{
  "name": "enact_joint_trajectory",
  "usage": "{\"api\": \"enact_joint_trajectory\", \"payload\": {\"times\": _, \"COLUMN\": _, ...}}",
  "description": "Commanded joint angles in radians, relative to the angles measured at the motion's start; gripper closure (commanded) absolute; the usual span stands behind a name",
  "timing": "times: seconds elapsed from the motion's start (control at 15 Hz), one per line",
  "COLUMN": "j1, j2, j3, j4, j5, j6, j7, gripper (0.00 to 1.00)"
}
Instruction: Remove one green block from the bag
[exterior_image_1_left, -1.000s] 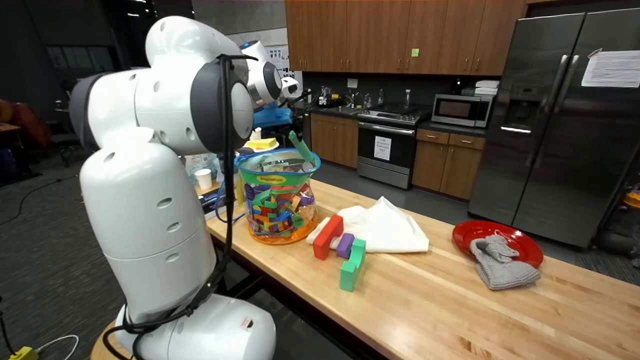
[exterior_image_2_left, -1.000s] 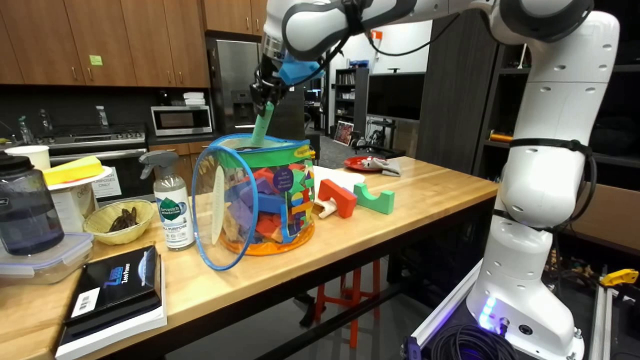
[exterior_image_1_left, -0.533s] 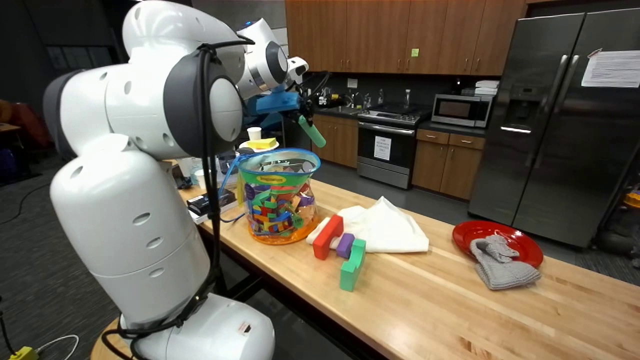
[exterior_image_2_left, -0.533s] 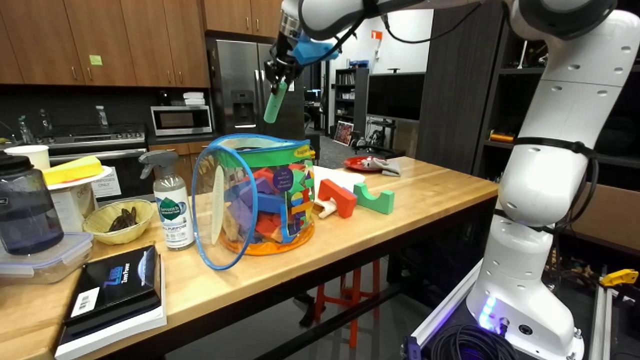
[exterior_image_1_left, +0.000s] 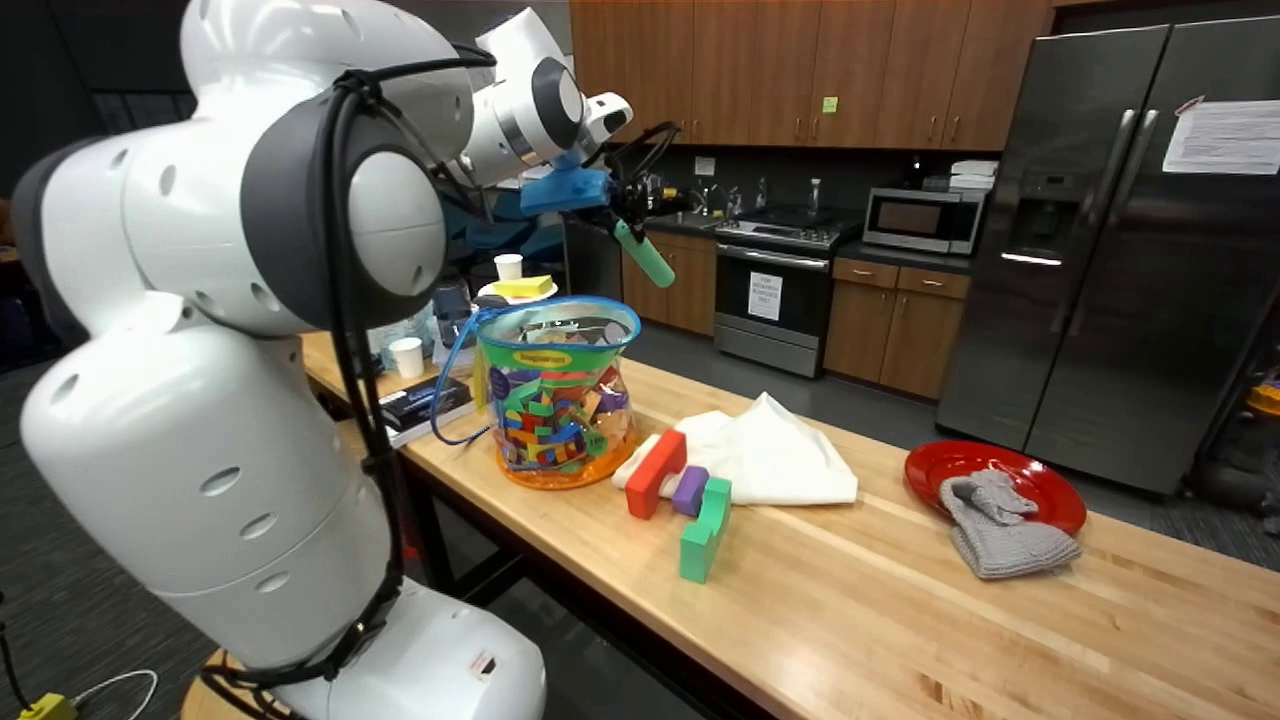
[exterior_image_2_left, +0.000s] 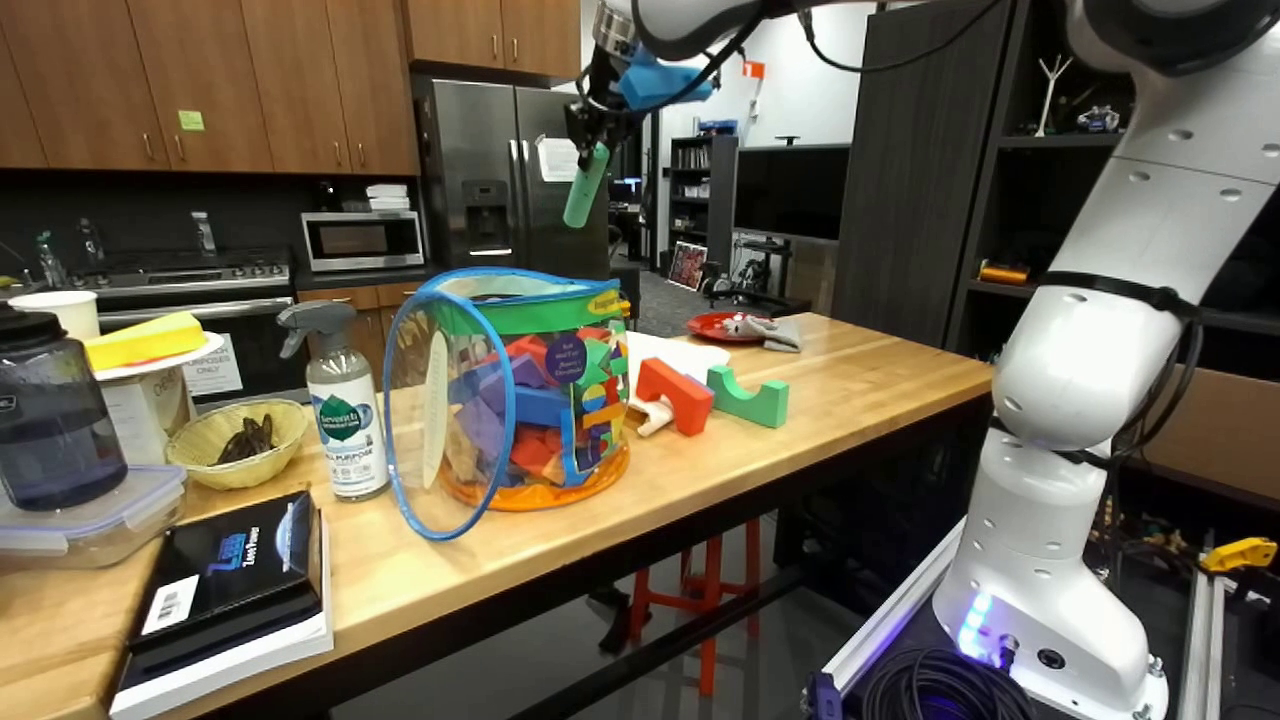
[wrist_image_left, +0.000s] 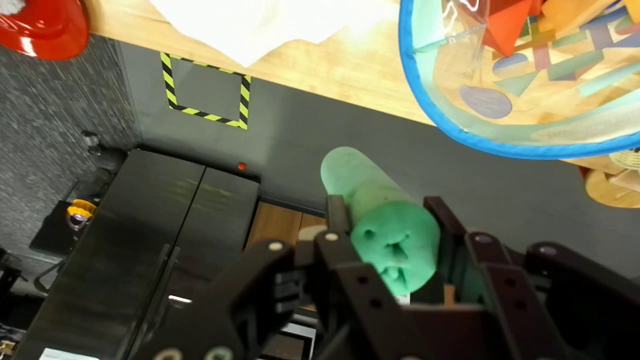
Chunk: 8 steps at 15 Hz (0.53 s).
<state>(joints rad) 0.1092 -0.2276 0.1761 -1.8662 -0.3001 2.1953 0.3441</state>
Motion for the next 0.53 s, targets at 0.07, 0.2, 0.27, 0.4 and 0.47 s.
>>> {"api": "enact_joint_trajectory", "payload": {"times": 0.07, "j1": -0.039, "j2": -0.129, "j3": -0.018, "j4": -0.129, "j5": 0.024, "j6": -0.020, "j7": 0.007, "gripper": 0.84}}
{"api": "enact_joint_trajectory", "payload": {"times": 0.2, "j1": -0.057, "j2": -0.173, "j3": -0.028, "j4": -0.176, "j5": 0.028, "j6": -0.022, "j7": 0.004, "gripper": 0.84}}
{"api": "enact_joint_trajectory", "payload": {"times": 0.27, "j1": -0.067, "j2": -0.199, "j3": -0.035, "j4": -0.205, "j5": 0.028, "j6": -0.023, "j7": 0.001, "gripper": 0.84}}
{"api": "enact_joint_trajectory", "payload": {"times": 0.4, "j1": -0.088, "j2": -0.248, "j3": -0.049, "j4": -0.257, "j5": 0.026, "j6": -0.020, "j7": 0.001, "gripper": 0.84}}
{"api": "enact_joint_trajectory", "payload": {"times": 0.47, "j1": -0.098, "j2": -0.273, "j3": -0.057, "j4": -0.284, "j5": 0.027, "j6": -0.015, "j7": -0.002, "gripper": 0.84}}
